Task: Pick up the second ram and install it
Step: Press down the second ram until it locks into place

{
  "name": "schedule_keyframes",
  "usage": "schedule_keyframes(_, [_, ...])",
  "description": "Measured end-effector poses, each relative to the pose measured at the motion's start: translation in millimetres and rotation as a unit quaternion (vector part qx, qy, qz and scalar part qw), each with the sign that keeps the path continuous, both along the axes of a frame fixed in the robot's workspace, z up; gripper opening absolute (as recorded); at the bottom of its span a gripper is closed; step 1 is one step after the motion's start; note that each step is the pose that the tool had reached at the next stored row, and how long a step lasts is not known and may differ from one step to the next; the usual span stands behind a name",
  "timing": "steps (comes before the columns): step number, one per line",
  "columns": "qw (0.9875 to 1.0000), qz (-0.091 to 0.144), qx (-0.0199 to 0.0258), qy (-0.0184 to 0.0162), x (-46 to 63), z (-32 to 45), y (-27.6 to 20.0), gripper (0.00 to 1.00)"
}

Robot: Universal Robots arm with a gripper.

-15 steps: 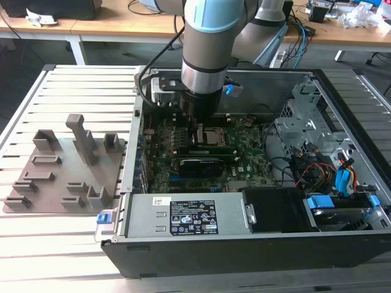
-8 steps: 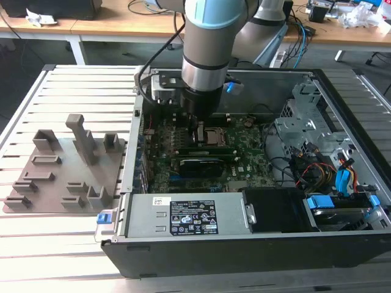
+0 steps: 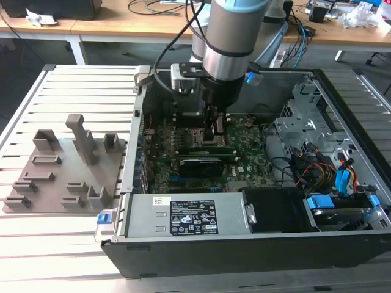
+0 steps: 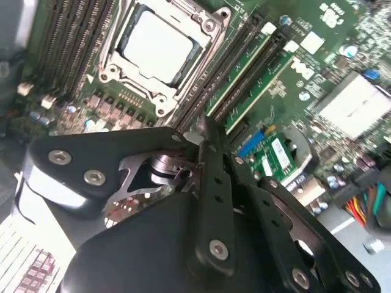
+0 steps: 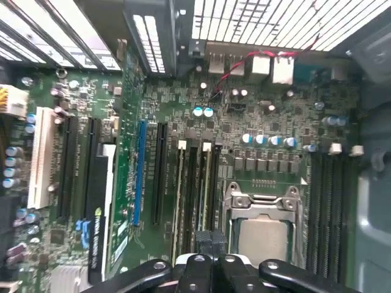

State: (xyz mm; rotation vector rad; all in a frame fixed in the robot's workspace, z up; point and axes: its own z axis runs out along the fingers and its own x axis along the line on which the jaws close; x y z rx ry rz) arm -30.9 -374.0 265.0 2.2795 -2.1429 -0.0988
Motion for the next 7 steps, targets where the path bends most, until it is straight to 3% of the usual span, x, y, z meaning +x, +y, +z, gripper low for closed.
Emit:
schedule_keyframes(2, [1.0000, 0.000, 0.0001, 0.0000, 0.0, 4.6, 0.0, 0.11])
schedule_keyframes(7, [1.0000, 0.000, 0.0000, 0.0000, 0.0, 4.9, 0.0, 0.11])
